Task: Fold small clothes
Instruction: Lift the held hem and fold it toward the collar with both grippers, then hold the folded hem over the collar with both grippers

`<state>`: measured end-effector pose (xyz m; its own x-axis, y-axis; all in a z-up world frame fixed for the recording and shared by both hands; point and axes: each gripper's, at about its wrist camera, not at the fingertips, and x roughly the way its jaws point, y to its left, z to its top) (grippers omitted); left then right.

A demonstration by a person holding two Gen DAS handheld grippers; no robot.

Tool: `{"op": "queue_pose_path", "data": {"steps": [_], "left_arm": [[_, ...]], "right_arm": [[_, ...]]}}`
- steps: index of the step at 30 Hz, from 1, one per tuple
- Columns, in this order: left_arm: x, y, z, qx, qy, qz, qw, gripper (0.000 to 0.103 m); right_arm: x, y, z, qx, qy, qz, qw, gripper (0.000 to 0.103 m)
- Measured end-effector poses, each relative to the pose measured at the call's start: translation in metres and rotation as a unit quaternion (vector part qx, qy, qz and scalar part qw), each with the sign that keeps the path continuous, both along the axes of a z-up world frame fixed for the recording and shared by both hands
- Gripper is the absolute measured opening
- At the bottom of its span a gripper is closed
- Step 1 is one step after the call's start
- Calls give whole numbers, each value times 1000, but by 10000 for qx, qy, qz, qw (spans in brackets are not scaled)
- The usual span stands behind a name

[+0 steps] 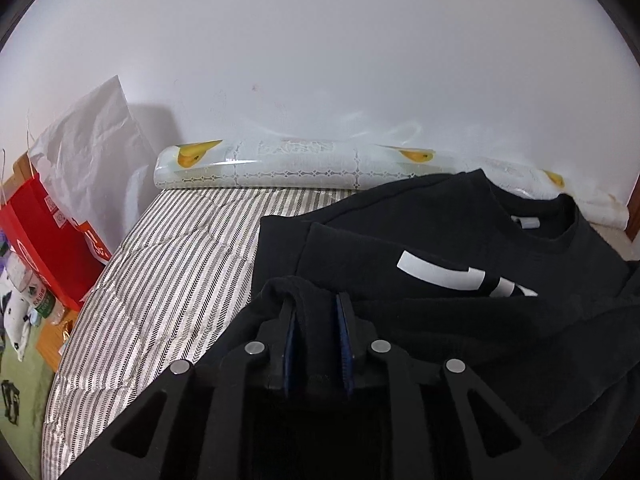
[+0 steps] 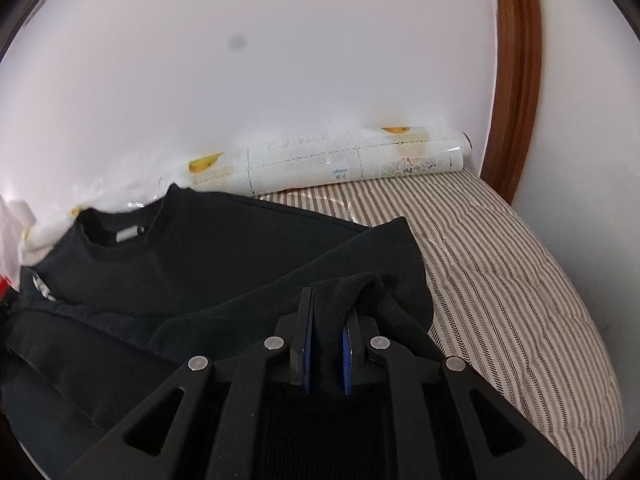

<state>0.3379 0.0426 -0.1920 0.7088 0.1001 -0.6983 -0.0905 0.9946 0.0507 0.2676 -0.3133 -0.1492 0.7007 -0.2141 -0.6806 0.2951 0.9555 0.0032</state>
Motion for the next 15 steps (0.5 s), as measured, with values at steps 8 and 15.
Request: {"op": "queue_pose_path", "data": {"steps": [8, 15], "left_arm": [[-2, -5, -2, 180, -66, -9, 9998, 21], [-4, -6, -2, 162, -84, 23, 9998, 27]], "right_arm": [[6, -1, -6, 0, 150, 48, 9999, 15], [6, 0, -6, -30, 158, 37, 9999, 15]]}}
